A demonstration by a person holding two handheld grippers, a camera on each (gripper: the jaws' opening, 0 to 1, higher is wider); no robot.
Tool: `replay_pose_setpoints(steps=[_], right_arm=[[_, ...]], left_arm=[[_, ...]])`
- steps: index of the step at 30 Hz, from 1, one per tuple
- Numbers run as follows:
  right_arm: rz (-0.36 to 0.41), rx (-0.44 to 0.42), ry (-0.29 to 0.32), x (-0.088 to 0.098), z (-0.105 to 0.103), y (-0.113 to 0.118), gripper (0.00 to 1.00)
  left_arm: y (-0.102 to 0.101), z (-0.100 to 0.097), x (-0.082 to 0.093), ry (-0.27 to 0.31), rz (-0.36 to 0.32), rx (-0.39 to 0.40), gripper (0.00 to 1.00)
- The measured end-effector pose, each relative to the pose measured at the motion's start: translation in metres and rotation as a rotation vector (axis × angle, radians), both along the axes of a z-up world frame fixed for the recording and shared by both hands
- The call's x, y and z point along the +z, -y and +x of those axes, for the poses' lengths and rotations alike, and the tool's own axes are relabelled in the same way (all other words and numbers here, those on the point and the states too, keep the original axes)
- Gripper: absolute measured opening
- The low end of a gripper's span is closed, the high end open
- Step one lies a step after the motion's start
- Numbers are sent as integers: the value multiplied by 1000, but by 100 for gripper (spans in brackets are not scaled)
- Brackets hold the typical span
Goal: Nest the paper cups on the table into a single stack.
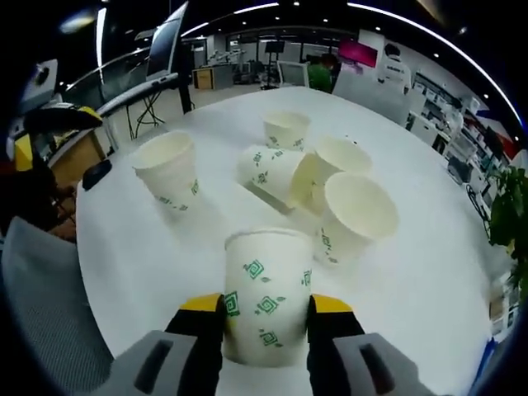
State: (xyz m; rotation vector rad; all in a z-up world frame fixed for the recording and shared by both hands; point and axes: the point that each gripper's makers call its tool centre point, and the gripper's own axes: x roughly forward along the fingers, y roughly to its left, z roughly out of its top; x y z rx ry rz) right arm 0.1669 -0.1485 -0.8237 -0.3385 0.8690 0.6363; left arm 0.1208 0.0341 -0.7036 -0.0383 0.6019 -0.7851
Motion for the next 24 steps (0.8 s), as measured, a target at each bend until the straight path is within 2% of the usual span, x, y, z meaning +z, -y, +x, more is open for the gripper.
replay_pose_setpoints(steps=[4,6,9,15,20,24], right_arm=[[27,-3,23,13,-5,-4,38],[40,-1,36,12,-1,-4,38],[96,7,70,19,3,-11,38],[118,28,104,35,-2,-16,38],[134,49,126,40,-1,-19,38],[150,73,149,57,-8,-20,38]], left_arm=[[7,-1,3,-1,4,-18,64],[10,0,5,3,4,-28,64],[16,1,7,2,0,-42,64],[28,2,11,-5,-9,-71,64],[38,5,4,-30,-10,-102,63],[48,8,7,-35,-26,-122,63]])
